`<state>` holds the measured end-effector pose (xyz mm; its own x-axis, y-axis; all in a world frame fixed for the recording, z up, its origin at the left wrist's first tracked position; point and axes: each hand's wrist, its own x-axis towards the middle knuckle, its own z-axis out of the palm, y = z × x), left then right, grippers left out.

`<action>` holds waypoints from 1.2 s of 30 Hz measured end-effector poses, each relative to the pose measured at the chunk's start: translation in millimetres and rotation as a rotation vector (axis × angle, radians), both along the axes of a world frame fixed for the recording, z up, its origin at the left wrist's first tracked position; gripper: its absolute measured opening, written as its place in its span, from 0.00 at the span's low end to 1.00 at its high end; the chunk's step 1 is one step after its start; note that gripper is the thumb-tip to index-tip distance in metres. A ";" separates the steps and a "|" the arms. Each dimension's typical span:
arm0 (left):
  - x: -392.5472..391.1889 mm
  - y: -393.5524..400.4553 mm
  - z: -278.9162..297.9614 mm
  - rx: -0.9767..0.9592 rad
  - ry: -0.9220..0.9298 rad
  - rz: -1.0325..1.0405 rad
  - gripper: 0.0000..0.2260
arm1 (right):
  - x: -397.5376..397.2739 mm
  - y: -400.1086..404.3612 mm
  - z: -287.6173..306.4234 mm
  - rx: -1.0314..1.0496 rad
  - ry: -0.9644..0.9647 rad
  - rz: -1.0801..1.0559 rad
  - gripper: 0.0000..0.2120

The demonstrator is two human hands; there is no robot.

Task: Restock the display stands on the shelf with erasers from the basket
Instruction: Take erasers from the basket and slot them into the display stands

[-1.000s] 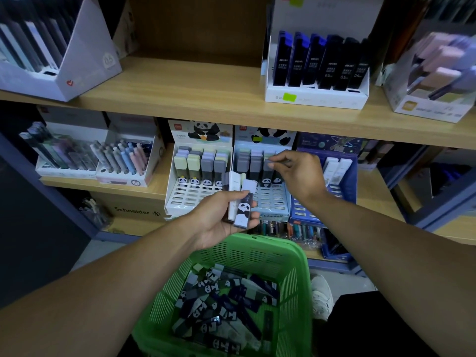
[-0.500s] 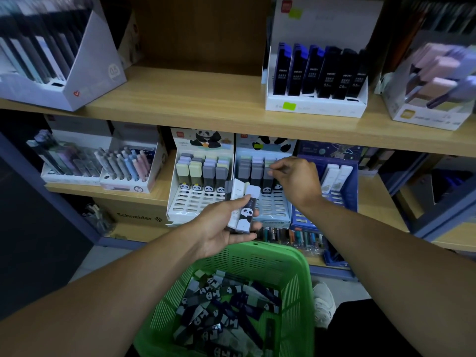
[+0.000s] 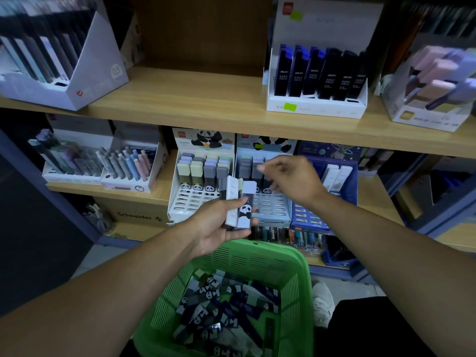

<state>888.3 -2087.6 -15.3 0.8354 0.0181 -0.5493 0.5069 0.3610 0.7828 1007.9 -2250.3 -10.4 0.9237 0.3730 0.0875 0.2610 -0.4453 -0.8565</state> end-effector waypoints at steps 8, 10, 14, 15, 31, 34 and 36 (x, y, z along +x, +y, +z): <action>0.7 -2.2 -7.7 0.028 0.019 -0.011 0.13 | -17.3 4.0 1.5 0.144 0.561 0.077 0.10; 0.5 -2.6 -8.7 0.009 0.038 -0.004 0.12 | -10.4 -0.3 1.1 0.270 0.620 -0.024 0.11; 1.1 0.7 -10.2 -0.024 0.032 0.009 0.12 | 1.8 -13.9 4.3 0.361 0.377 -0.201 0.08; 1.2 1.4 -11.0 -0.022 0.030 0.006 0.12 | 3.0 -18.5 4.2 0.296 0.257 -0.206 0.07; 0.9 -7.2 -12.3 0.013 0.003 -0.034 0.12 | 9.4 -41.4 -16.6 -0.047 -0.153 -0.040 0.06; 0.6 -6.9 -11.3 0.016 0.003 -0.036 0.12 | 11.4 -42.7 -16.2 -0.047 -0.141 -0.015 0.06; 0.6 -6.7 -10.4 0.013 0.005 -0.032 0.12 | 12.0 -42.9 -15.9 -0.054 -0.134 0.004 0.07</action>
<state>888.9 -2094.3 -25.7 0.8331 -0.0013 -0.5531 0.5217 0.3339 0.7851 1019.9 -2293.2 -26.3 0.9033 0.3846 0.1899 0.3738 -0.4885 -0.7885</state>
